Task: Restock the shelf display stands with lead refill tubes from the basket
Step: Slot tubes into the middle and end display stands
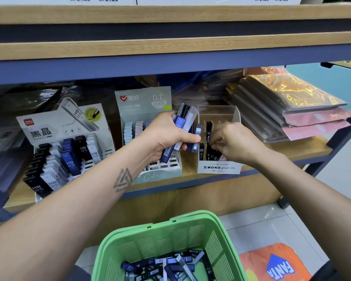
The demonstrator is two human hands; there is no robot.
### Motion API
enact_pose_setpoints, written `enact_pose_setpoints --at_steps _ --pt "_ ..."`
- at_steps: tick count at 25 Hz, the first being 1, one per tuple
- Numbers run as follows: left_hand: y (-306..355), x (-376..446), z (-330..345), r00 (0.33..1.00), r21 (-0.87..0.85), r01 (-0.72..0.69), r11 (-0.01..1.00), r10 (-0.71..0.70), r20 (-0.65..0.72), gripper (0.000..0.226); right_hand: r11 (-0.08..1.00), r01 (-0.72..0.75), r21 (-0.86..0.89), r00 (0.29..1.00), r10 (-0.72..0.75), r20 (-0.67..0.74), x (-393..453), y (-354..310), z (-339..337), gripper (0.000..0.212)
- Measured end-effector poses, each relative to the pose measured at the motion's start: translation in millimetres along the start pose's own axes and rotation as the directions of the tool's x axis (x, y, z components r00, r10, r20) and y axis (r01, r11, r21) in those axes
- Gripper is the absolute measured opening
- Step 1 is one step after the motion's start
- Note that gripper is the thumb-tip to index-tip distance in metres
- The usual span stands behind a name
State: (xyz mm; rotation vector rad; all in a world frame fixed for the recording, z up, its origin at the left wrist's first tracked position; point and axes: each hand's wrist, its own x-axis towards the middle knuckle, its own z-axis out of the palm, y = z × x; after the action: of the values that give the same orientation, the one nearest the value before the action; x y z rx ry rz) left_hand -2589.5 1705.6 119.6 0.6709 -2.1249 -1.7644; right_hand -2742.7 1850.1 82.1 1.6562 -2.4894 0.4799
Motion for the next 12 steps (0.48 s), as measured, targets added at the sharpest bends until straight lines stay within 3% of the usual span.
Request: enact_pose_setpoints --at_steps 4,8,12 --pt "0.7 -1.5 0.7 1.0 -0.005 0.002 1.0 -0.002 0.004 0.04 0.987 -0.14 0.075 0.989 0.143 -0.038 -8.8 3.9 -16.3 0.009" --pt "0.9 -2.1 1.8 1.0 -0.01 0.005 1.0 -0.005 0.001 0.04 0.966 -0.207 -0.156 0.971 0.222 0.085 -13.5 1.6 -9.2 0.016" --pt "1.4 -2.9 2.9 1.0 -0.007 0.008 1.0 -0.008 0.0 0.04 0.972 -0.214 -0.091 0.972 0.221 0.076 -11.5 0.6 -4.9 0.01"
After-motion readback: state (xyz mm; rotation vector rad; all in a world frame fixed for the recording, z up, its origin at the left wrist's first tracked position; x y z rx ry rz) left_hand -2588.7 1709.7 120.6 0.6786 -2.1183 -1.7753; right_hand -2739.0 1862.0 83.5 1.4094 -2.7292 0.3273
